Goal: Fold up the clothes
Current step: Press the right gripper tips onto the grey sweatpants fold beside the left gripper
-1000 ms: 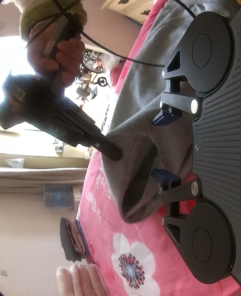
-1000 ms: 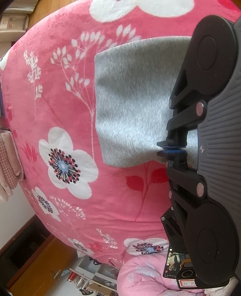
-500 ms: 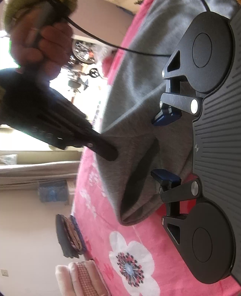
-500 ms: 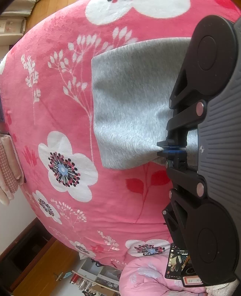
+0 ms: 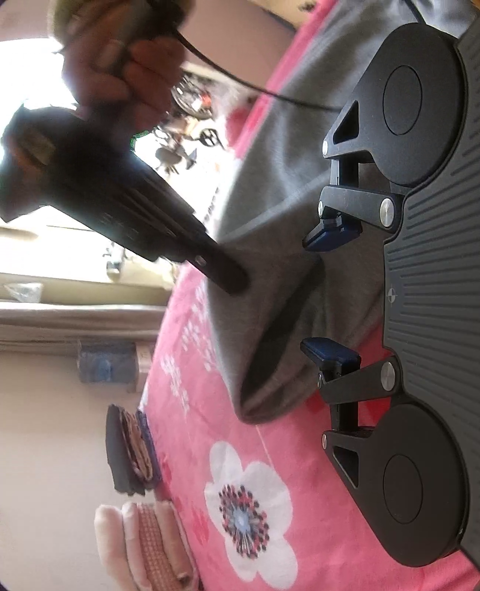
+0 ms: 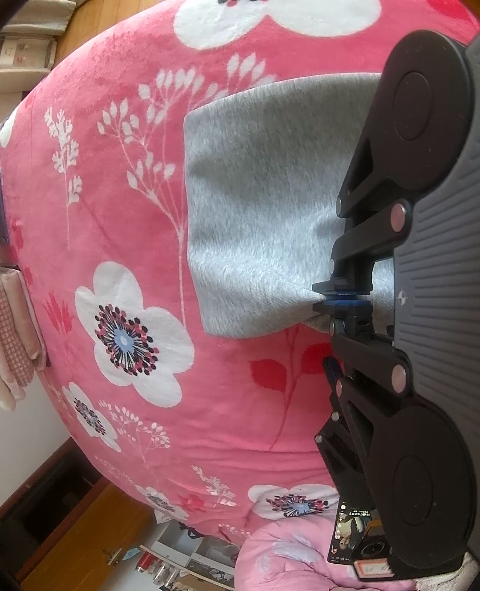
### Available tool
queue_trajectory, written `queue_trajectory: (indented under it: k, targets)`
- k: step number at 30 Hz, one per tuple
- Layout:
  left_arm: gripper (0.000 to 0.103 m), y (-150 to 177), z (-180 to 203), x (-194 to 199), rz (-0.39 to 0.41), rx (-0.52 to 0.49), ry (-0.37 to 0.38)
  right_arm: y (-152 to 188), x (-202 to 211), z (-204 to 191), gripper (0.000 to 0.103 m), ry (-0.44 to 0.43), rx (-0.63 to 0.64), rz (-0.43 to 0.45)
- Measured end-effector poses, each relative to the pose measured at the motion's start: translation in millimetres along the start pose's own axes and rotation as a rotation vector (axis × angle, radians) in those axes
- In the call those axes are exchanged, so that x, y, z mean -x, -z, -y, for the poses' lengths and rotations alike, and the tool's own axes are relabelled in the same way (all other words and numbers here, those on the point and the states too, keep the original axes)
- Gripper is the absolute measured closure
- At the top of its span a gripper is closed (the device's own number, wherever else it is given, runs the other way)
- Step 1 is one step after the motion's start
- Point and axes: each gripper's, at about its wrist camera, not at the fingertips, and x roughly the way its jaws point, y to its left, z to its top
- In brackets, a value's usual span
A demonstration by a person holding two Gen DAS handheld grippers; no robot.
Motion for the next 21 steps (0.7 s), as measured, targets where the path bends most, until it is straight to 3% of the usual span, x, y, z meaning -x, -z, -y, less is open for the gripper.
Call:
queue_trajectory:
  k: [3,8,21]
  targets:
    - [0.051,-2,2,-4,0.004,0.025,0.035,-1,-1,0,0.101,-0.002,-0.007,-0.004]
    - [0.051,4,9,-20,-0.039,-0.012,0.002,0,-3,-3,0.101,-0.001,-0.003,-0.010]
    - [0.051,16,7,-32,-0.083,0.015,-0.026,0,-10,-6,0.101,-0.008,-0.019,-0.017]
